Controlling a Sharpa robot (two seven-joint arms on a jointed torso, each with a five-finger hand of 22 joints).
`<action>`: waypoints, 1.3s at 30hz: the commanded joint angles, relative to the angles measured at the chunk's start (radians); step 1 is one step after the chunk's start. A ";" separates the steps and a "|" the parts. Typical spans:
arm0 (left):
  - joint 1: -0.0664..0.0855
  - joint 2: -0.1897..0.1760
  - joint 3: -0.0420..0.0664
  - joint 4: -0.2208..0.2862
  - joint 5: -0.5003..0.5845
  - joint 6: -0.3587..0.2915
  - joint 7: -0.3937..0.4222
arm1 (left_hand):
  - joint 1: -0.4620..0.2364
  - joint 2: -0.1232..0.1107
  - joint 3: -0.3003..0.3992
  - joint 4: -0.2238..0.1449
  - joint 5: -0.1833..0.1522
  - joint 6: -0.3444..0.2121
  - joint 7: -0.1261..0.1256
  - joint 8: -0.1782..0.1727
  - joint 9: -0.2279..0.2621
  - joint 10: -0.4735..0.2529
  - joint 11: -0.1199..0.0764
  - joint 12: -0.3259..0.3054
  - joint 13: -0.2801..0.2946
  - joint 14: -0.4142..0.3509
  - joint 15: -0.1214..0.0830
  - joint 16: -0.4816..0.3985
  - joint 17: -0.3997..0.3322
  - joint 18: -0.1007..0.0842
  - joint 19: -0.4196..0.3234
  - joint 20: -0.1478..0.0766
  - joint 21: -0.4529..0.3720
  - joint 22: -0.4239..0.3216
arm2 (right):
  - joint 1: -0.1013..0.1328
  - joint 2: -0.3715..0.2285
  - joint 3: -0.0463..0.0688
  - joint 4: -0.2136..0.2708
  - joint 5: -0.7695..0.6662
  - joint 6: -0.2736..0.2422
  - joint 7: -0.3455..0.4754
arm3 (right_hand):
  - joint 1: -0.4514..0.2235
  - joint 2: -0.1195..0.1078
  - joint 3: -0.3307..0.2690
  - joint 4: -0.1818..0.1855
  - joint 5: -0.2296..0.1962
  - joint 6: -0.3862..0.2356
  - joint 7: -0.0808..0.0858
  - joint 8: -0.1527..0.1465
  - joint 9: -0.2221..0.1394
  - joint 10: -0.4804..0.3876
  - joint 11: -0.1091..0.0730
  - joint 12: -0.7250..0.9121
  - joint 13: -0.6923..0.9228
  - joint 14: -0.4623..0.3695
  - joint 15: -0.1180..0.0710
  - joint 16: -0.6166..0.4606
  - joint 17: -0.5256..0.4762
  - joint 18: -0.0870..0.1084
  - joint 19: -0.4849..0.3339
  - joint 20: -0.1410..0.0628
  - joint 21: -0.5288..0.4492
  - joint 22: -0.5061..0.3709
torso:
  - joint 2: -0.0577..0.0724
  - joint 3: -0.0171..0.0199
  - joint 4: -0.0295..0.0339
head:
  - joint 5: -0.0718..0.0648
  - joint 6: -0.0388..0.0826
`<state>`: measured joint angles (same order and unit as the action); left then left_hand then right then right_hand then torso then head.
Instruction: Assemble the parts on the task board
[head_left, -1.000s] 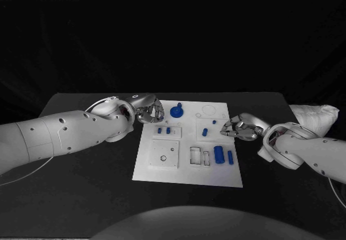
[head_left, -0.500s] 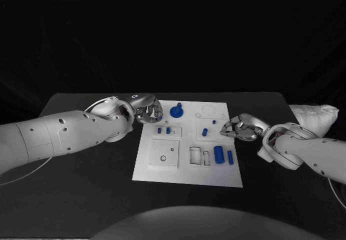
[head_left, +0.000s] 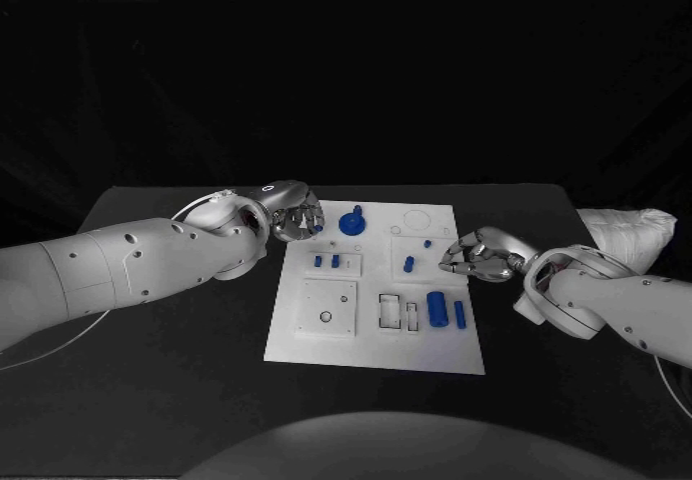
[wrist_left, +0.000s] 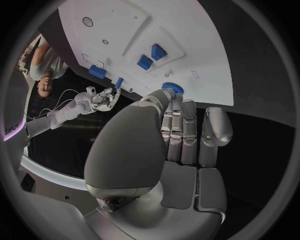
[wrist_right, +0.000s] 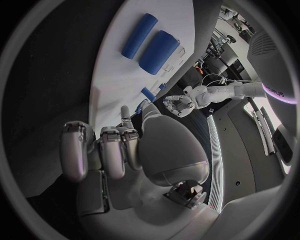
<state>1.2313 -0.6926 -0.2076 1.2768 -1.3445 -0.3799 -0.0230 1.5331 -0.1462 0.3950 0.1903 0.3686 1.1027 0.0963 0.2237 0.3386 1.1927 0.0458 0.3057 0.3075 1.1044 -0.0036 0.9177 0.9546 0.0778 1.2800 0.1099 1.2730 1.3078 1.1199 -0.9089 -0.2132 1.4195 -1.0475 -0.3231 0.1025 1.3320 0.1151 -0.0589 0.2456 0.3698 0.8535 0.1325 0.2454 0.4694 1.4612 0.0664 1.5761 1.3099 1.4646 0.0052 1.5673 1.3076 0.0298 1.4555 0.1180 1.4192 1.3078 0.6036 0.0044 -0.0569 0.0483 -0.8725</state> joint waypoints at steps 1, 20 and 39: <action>0.001 0.011 0.001 -0.016 0.061 0.000 -0.013 | -0.005 -0.002 0.008 -0.001 0.002 0.010 0.008 -0.004 -0.002 0.012 0.000 -0.016 -0.016 0.017 0.001 0.012 0.005 -0.002 0.014 0.000 0.011 0.163 | -0.001 0.001 0.000 0.001 -0.003 0.009 0.003 | 0.005 -0.005 0.002 0.004 -0.001 0.007 0.002 0.000 -0.001 0.110 -0.001 -0.005 0.261 0.106 0.002 0.003 0.263 0.016 -0.004 -0.001 -0.006 0.202 | 0.000 0.0003 -0.0006 | -0.003 0.000; 0.003 0.052 0.006 -0.053 0.095 0.078 -0.032 | -0.020 -0.002 0.008 -0.007 -0.002 0.018 0.006 -0.010 -0.007 0.048 0.000 -0.091 -0.090 0.115 -0.004 0.129 0.091 -0.020 0.087 -0.005 0.088 0.187 | -0.001 -0.002 0.000 0.002 -0.003 0.009 0.003 | 0.005 -0.006 0.002 0.004 -0.001 0.008 0.002 0.001 0.000 0.110 -0.001 -0.005 0.261 0.106 0.001 0.003 0.263 0.016 -0.005 -0.001 -0.007 0.202 | 0.000 0.0009 0.0005 | -0.005 0.000; 0.003 0.089 0.006 -0.072 0.090 0.170 -0.047 | -0.021 0.002 0.008 -0.010 -0.015 0.012 0.010 -0.017 -0.011 0.053 0.004 -0.111 -0.108 0.092 0.001 0.106 0.069 -0.017 0.073 -0.003 0.075 0.182 | -0.001 -0.001 0.000 0.001 -0.003 0.009 0.004 | 0.006 -0.007 0.002 0.004 -0.001 0.008 0.001 0.000 -0.001 0.110 -0.002 -0.005 0.261 0.106 0.001 0.003 0.263 0.017 -0.007 -0.001 -0.009 0.201 | 0.000 0.0003 -0.0004 | -0.006 0.000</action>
<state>1.2329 -0.6063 -0.2024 1.2055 -1.2560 -0.2639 -0.0593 1.5171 -0.1498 0.4007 0.1841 0.3579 1.1117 0.0949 0.2003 0.3278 1.2420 0.0496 0.2004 0.1999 1.2045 -0.0020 1.0279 1.0251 0.0779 1.3594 0.1087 1.3513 1.3075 1.1195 -0.9103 -0.2132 1.4197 -1.0469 -0.3227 0.1018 1.3320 0.1151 -0.0589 0.2456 0.3698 0.8535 0.1325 0.2454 0.4694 1.4612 0.0665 1.5747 1.3101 1.4646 0.0052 1.5674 1.3077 0.0297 1.4556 0.1180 1.4153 1.3075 0.6027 0.0048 -0.0569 0.0427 -0.8725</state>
